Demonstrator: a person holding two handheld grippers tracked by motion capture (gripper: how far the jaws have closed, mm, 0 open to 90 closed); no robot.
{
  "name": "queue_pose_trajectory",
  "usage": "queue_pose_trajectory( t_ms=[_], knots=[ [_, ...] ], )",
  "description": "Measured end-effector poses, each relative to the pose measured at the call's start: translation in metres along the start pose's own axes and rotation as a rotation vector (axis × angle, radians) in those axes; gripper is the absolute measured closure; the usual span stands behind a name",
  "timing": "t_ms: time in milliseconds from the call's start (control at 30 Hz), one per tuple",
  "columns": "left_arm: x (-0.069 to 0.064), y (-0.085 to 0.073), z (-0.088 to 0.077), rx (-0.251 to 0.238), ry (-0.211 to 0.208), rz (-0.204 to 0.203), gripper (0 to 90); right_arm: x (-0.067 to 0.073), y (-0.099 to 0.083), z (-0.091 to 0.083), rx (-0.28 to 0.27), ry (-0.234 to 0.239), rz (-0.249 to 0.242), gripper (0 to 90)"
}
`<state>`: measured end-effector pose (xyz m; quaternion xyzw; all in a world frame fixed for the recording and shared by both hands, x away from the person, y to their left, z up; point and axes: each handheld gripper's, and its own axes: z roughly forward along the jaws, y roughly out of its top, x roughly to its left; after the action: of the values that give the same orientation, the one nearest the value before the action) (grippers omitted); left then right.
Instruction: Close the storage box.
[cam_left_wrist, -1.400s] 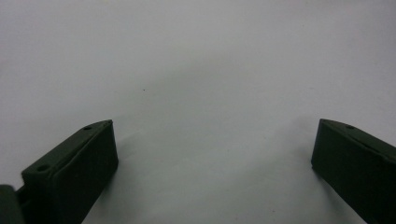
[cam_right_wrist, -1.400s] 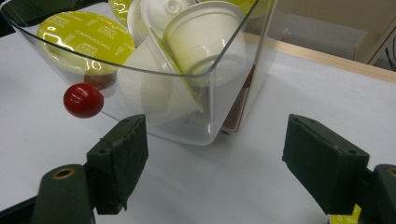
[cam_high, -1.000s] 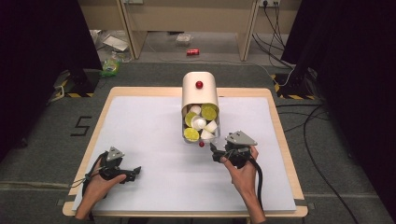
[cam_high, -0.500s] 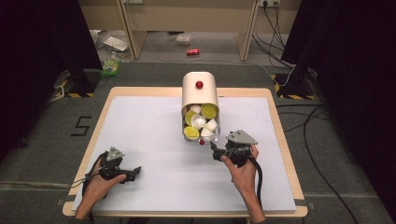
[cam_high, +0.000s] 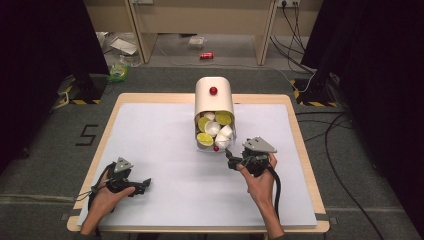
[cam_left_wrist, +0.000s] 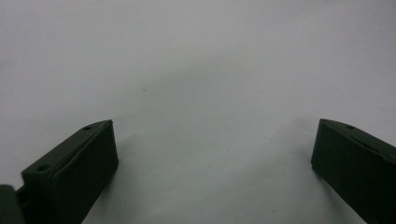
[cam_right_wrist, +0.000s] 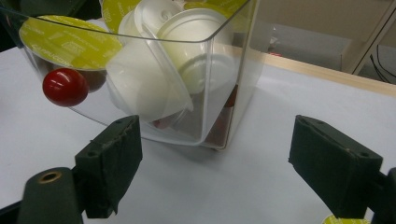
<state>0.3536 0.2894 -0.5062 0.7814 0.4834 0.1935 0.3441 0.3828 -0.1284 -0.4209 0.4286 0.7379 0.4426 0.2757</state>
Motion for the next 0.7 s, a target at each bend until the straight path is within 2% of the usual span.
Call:
queue_pose_trajectory(
  t_ms=[700],
  knots=[
    [0.0001, 0.0000, 0.0000, 0.001, 0.000, 0.001, 0.0, -0.0061, 0.0019, 0.0042, -0.005, -0.006, 0.011, 16.2]
  ],
)
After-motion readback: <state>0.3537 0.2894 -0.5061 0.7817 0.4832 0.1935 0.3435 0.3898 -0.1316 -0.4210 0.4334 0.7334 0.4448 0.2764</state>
